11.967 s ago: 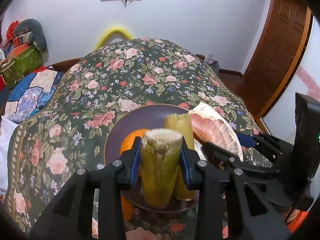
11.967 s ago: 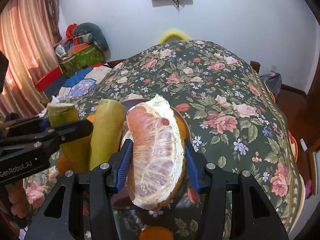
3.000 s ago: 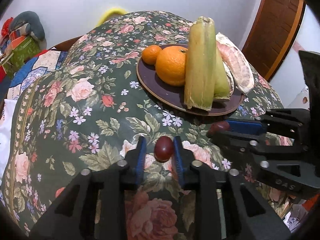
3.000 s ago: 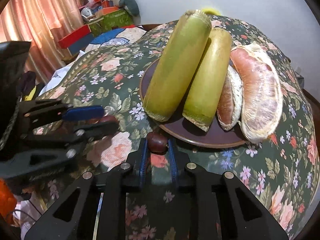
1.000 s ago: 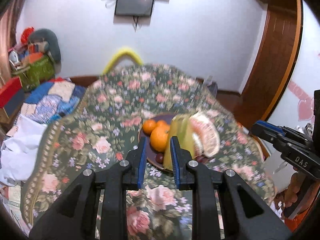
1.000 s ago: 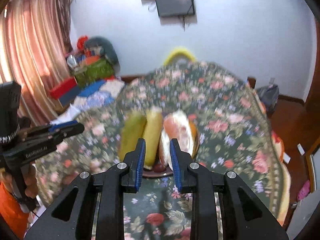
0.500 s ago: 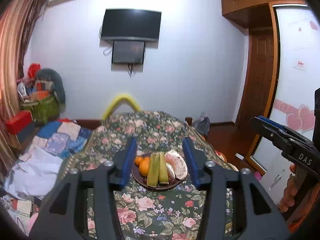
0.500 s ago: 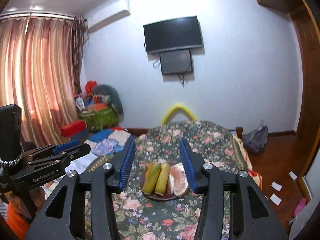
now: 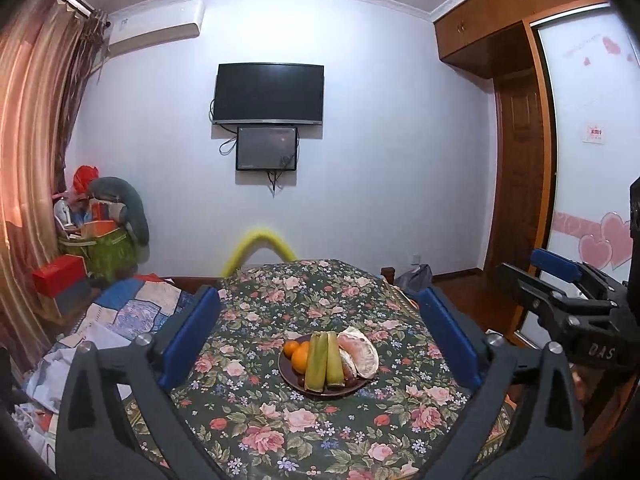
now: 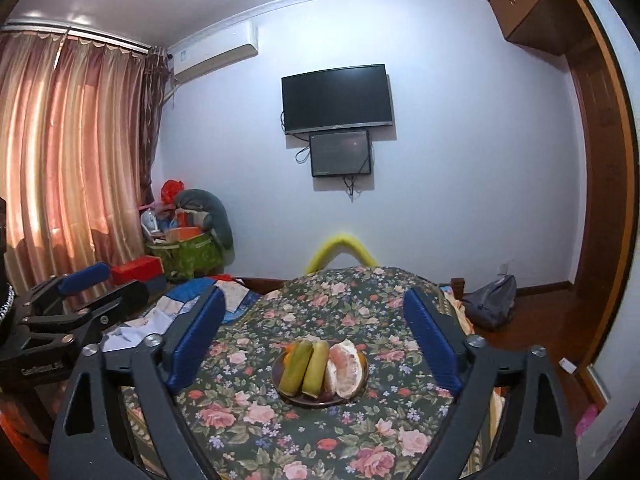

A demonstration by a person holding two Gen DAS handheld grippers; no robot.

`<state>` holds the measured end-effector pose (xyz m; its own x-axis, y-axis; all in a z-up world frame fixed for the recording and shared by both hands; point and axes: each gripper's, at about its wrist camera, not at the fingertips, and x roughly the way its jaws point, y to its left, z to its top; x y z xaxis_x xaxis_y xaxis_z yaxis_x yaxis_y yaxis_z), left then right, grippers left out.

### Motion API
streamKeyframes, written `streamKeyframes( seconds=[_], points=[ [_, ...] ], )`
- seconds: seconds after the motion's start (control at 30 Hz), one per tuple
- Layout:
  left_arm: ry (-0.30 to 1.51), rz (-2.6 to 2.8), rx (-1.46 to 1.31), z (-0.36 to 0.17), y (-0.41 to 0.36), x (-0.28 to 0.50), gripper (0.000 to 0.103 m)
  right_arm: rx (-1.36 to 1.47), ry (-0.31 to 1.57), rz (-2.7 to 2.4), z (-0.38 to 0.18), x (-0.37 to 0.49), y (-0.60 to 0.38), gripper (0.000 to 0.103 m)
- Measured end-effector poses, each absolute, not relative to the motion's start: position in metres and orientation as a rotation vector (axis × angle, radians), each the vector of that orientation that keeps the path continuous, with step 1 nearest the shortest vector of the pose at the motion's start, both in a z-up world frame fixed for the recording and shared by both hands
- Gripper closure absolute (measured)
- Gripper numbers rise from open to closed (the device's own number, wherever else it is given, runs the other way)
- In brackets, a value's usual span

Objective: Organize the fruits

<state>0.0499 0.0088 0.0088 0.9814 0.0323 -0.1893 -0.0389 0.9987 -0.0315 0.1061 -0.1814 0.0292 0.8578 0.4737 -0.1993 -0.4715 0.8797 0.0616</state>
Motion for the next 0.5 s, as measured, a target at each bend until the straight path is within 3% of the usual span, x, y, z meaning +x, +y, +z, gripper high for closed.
streamKeyframes(
  seconds=[0.5],
  points=[
    [0.193,0.044,-0.057,0.007,0.012,0.047,0.000,0.015,0.190,0.479,0.025,0.091,-0.188,0.000]
  ],
)
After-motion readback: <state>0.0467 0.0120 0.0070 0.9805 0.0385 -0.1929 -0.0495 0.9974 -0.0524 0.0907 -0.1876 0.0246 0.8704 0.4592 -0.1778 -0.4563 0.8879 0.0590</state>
